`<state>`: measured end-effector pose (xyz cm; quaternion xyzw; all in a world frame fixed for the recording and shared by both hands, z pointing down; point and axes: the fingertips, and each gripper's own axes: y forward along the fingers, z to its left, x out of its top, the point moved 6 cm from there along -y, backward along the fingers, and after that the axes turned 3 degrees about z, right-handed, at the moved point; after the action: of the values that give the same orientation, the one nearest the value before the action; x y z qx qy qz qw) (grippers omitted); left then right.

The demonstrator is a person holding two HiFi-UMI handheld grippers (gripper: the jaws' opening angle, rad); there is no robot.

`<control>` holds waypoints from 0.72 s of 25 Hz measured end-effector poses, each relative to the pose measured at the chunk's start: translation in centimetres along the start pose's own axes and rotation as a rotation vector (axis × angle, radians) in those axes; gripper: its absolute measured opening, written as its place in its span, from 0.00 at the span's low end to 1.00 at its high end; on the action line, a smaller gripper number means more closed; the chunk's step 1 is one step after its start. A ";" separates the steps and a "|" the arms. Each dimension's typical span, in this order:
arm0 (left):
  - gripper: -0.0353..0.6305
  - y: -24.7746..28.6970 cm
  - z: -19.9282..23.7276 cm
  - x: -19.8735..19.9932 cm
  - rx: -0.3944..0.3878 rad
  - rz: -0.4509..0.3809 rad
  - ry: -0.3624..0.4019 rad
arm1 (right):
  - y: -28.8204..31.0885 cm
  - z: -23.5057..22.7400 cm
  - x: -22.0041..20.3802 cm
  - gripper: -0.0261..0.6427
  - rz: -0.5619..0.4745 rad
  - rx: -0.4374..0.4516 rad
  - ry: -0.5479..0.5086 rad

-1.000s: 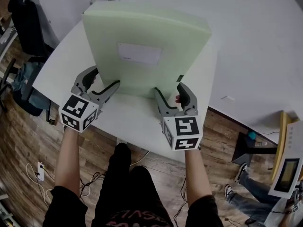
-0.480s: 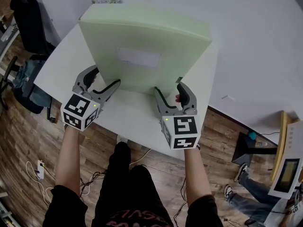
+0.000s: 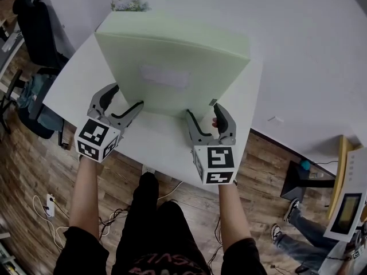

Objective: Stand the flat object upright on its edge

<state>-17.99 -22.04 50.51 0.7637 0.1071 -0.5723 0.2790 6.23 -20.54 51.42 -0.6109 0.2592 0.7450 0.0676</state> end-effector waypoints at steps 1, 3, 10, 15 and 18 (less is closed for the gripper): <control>0.55 -0.2 0.1 0.1 0.009 0.000 0.006 | -0.1 0.1 0.2 0.47 -0.012 -0.005 -0.004; 0.55 -0.6 0.5 0.4 0.026 -0.001 -0.004 | -0.4 -0.1 0.6 0.47 -0.023 -0.009 0.008; 0.55 -3.4 0.8 1.9 0.048 0.022 -0.058 | -2.7 -1.3 2.3 0.47 0.002 -0.017 0.094; 0.55 -5.5 0.0 3.7 0.065 0.030 -0.116 | -4.9 -1.1 3.9 0.47 0.022 -0.014 0.150; 0.54 -6.7 -0.7 4.5 0.065 0.038 -0.156 | -6.2 -0.7 4.7 0.47 0.032 0.006 0.162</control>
<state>-19.23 -16.87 44.39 0.7275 0.0518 -0.6277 0.2723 8.31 -16.56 44.96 -0.6649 0.2755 0.6933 0.0363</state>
